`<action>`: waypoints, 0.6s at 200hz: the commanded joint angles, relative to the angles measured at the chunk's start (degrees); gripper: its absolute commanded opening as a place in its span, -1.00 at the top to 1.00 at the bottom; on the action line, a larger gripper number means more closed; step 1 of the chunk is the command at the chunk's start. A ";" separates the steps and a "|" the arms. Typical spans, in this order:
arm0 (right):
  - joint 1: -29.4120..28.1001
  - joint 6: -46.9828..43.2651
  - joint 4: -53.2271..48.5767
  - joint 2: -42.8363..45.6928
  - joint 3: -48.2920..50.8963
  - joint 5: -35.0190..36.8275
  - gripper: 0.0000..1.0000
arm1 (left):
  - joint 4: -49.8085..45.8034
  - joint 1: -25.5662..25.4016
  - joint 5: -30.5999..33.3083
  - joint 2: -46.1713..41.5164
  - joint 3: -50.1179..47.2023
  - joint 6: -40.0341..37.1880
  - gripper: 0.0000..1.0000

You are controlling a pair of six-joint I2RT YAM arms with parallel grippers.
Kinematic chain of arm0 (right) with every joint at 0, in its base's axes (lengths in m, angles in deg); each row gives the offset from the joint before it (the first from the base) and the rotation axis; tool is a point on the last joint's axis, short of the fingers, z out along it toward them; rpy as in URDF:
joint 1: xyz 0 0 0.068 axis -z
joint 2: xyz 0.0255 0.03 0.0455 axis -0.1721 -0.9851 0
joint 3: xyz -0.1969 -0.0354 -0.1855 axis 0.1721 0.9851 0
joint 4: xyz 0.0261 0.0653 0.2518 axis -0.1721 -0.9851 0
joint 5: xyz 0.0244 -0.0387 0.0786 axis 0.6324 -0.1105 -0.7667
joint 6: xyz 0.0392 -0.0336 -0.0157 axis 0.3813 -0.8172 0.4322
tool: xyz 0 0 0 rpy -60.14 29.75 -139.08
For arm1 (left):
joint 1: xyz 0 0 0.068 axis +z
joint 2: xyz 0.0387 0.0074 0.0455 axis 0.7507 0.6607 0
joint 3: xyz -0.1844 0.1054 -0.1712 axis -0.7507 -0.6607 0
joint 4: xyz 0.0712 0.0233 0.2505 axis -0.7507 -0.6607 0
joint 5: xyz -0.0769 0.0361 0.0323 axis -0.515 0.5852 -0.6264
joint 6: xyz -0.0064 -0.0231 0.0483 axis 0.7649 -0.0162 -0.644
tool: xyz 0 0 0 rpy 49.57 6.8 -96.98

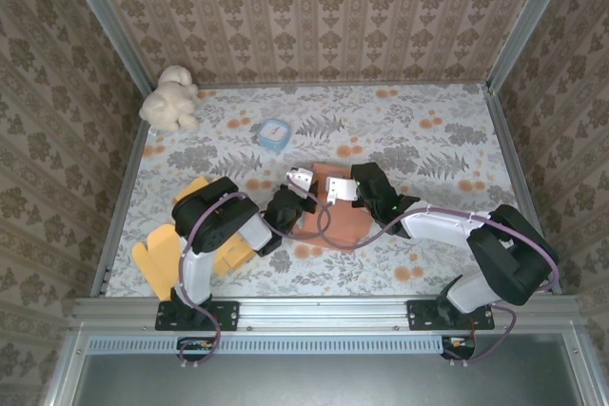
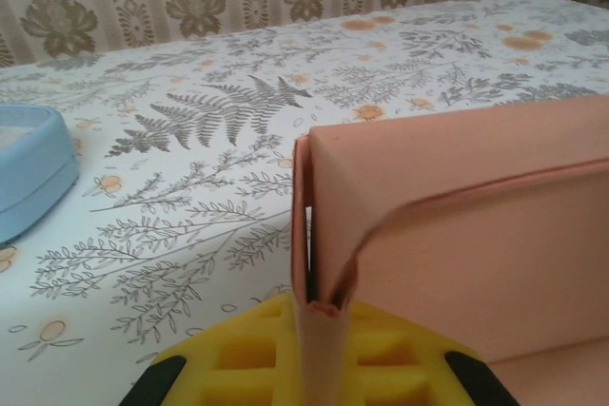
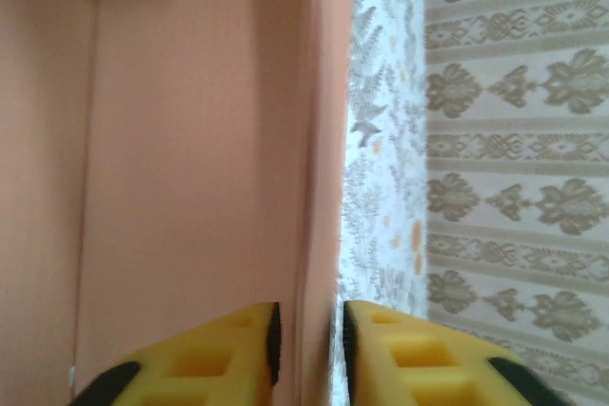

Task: Fold the paper box

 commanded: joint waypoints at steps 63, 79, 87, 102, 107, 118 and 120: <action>0.10 29.93 -3.44 12.02 2.31 -13.06 0.22 | -0.16 0.93 -0.03 0.35 -0.06 -5.25 1.00; 0.10 36.34 -2.03 14.29 3.62 -12.93 0.23 | -0.09 1.75 -3.21 0.01 -0.62 -5.72 1.00; 0.17 38.85 -1.42 14.82 3.93 -12.74 0.23 | -0.08 2.17 -5.25 -0.21 -0.83 -6.01 1.00; 0.19 44.83 -1.19 14.72 3.18 -10.92 0.22 | -0.07 3.13 -10.75 -0.49 -1.33 -6.34 1.00; 0.14 46.65 -1.76 14.32 2.35 -10.31 0.22 | -0.09 3.50 -12.50 -0.61 -1.50 -6.40 1.00; 0.25 49.91 -3.55 13.20 0.35 -9.34 0.22 | -0.07 4.27 -15.90 -0.92 -1.80 -6.61 1.00; 0.27 50.53 -3.83 12.95 -0.13 -9.22 0.22 | -0.07 4.43 -16.40 -0.93 -1.88 -6.62 1.00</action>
